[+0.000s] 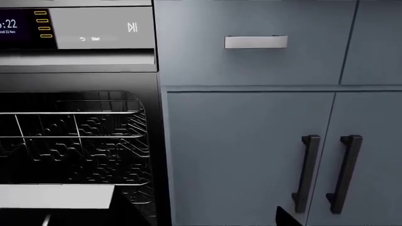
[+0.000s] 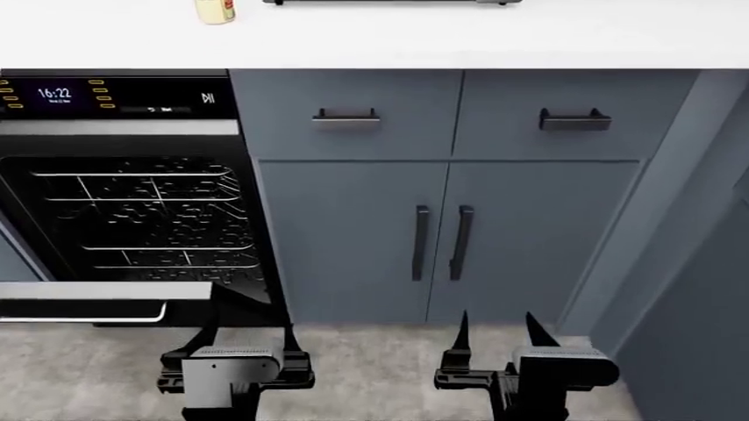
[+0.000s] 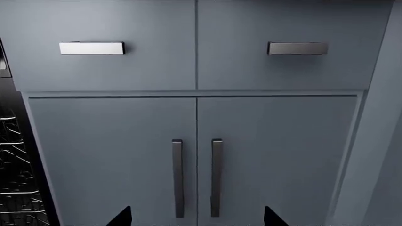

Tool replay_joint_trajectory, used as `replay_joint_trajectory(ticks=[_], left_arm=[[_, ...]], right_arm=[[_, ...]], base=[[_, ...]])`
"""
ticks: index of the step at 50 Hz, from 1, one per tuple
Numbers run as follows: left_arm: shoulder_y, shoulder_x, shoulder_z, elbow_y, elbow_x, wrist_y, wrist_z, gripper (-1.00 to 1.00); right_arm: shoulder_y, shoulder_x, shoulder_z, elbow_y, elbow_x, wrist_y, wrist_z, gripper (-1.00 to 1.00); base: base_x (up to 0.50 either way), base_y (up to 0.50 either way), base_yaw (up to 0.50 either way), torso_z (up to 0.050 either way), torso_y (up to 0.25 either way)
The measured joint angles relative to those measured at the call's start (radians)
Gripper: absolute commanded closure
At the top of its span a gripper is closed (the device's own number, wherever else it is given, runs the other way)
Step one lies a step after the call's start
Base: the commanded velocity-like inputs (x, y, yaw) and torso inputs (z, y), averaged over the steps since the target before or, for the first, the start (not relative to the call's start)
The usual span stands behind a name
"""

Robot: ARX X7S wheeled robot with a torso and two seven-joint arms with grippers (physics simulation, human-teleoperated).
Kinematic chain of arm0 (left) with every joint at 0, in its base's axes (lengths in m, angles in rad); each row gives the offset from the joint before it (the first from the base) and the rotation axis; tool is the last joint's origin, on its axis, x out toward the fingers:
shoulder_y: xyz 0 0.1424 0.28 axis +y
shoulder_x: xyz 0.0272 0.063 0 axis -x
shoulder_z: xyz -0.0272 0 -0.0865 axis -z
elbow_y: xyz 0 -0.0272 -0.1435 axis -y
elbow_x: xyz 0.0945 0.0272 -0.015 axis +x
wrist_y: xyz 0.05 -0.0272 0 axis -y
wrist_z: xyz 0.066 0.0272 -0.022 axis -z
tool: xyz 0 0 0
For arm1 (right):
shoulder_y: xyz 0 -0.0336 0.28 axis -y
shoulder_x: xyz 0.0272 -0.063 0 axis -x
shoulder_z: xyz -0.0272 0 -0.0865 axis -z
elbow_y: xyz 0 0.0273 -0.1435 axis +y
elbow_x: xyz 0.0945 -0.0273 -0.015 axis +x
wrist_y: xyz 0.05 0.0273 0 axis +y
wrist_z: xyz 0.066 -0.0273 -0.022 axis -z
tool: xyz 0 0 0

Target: Close the dishwasher door

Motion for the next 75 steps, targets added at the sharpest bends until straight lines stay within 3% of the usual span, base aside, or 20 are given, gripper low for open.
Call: replay_joint_trajectory(ticks=[75], left_arm=[[-0.014, -0.047, 0.064, -0.009, -0.027, -0.004, -0.063, -1.00]], right_arm=[[-0.003, 0.049, -0.060, -0.004, 0.030, -0.049, 0.055, -1.00]], base=[[0.00, 0.00, 0.00, -0.050, 0.000]])
